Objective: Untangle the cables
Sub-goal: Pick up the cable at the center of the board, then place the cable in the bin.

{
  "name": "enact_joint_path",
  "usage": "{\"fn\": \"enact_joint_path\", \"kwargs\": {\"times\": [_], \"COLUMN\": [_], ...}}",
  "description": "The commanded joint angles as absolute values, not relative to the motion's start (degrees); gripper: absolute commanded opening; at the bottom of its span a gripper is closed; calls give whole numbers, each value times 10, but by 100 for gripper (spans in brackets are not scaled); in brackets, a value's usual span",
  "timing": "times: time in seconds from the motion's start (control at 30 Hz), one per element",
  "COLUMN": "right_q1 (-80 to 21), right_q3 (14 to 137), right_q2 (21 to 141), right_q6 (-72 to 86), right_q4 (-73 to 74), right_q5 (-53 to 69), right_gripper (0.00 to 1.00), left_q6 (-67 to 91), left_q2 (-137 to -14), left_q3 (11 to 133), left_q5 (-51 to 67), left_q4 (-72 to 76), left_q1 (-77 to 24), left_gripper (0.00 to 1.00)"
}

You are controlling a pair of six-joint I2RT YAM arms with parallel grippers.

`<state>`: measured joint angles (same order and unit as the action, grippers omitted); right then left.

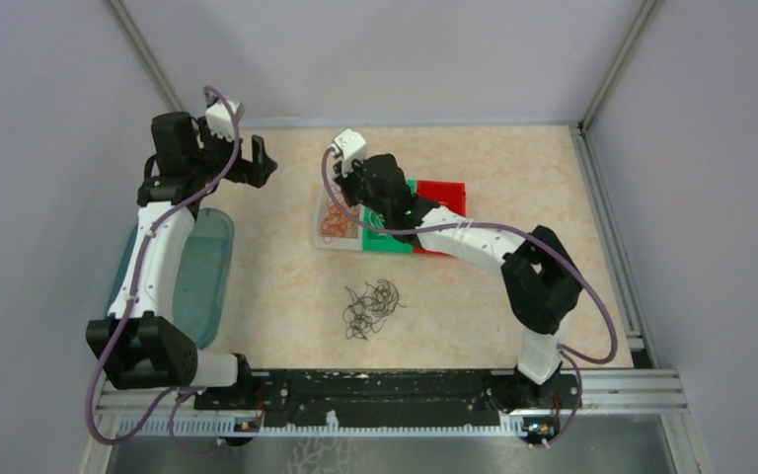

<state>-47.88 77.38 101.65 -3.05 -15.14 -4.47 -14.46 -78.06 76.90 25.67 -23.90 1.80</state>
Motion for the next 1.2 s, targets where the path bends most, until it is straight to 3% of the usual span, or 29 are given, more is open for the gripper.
{"fn": "enact_joint_path", "kwargs": {"times": [0.0, 0.5, 0.83, 1.17], "right_q1": [-468, -465, -467, -465], "right_q3": [840, 933, 873, 925], "right_q2": [1054, 1150, 1188, 1249], "right_q6": [-69, -183, -78, -20], "right_q4": [-218, -225, -169, -74], "right_q5": [-44, -90, -15, 6], "right_gripper": [0, 0, 0, 0], "left_q6": [-121, -138, -125, -123], "left_q2": [-786, -789, -792, -785], "left_q3": [795, 779, 780, 776], "left_q5": [287, 318, 331, 340], "left_q4": [-233, -234, -228, -224], "left_q1": [30, 55, 66, 75], "left_gripper": [99, 99, 99, 99]}}
